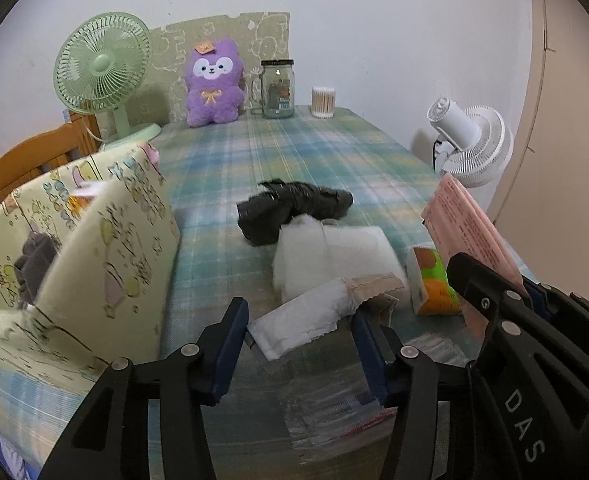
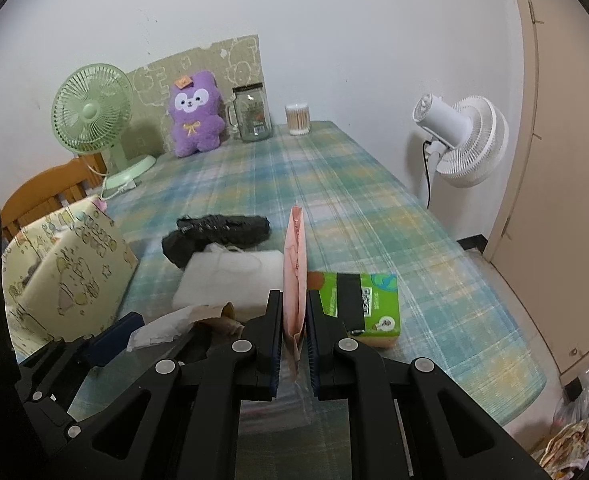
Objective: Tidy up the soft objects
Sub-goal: 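Lift the pink packet and white rolled cloth and carry them toward the box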
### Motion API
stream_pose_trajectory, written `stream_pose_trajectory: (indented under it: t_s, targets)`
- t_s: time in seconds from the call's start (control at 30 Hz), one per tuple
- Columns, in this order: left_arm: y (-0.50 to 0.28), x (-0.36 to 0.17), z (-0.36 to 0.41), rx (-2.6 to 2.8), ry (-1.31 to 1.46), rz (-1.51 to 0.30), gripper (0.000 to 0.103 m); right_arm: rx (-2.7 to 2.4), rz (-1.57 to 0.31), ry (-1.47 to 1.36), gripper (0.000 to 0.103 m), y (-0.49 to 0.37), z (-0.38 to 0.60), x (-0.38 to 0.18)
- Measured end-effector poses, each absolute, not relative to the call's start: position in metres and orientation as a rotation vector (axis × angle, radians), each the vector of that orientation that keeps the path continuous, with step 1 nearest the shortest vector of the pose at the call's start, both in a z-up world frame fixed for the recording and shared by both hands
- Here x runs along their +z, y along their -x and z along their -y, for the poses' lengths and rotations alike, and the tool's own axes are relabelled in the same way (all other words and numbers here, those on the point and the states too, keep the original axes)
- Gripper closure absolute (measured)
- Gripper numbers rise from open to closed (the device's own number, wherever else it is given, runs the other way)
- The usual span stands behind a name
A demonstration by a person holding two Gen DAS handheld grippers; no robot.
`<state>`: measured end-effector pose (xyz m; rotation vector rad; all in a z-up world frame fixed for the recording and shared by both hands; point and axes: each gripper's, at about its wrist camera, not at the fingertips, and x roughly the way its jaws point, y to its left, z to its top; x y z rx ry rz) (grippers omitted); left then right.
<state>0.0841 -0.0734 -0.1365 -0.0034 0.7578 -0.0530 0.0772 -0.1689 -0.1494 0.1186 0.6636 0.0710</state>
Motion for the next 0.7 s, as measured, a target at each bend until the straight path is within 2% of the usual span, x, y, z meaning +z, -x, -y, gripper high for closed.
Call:
stream_pose_trajectory:
  t_s: [0.7]
  targets:
    - [-0.066, -0.065, 0.062, -0.070, -0.010, -0.638, 0.049, 0.066, -0.552, -0.091, 0.089, -0.055, 0.158, -0.077]
